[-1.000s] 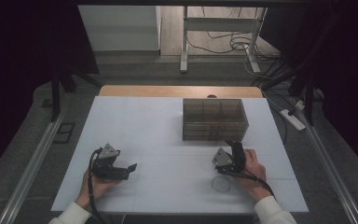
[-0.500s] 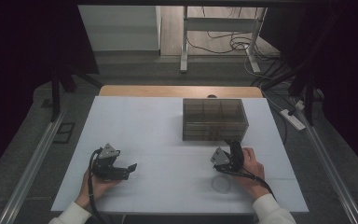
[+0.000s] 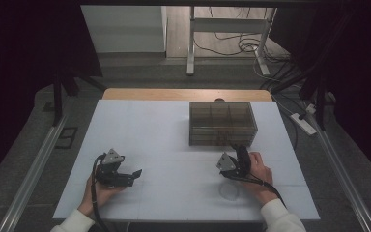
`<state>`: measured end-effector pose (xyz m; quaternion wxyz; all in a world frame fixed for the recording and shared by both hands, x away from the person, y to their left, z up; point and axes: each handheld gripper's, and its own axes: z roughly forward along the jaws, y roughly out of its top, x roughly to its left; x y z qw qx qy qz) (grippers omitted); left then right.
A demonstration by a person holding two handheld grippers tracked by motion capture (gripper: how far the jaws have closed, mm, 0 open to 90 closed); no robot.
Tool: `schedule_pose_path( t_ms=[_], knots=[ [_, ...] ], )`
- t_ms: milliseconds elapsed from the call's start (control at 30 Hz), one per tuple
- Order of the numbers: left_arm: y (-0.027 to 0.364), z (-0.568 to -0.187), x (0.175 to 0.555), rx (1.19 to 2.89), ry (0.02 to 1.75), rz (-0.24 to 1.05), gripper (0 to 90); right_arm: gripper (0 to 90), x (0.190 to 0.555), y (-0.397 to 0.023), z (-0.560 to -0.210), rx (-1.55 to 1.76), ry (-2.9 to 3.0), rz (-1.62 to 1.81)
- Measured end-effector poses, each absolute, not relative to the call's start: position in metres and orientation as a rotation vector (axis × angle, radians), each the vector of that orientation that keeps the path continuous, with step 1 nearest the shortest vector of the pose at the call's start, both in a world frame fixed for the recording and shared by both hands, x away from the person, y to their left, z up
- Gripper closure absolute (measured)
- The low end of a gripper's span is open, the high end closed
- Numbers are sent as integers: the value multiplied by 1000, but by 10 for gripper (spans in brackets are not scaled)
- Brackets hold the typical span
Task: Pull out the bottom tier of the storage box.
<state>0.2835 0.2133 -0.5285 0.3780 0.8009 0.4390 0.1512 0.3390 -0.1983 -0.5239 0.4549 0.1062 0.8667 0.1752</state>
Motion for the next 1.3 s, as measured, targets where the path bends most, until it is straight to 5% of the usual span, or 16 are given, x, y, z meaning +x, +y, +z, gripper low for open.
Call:
schedule_pose_path(
  t_ms=[1300],
  knots=[
    [213,-529,284,2047,1124,387,108,414,347,-188,-532,201,2099,382]
  ],
)
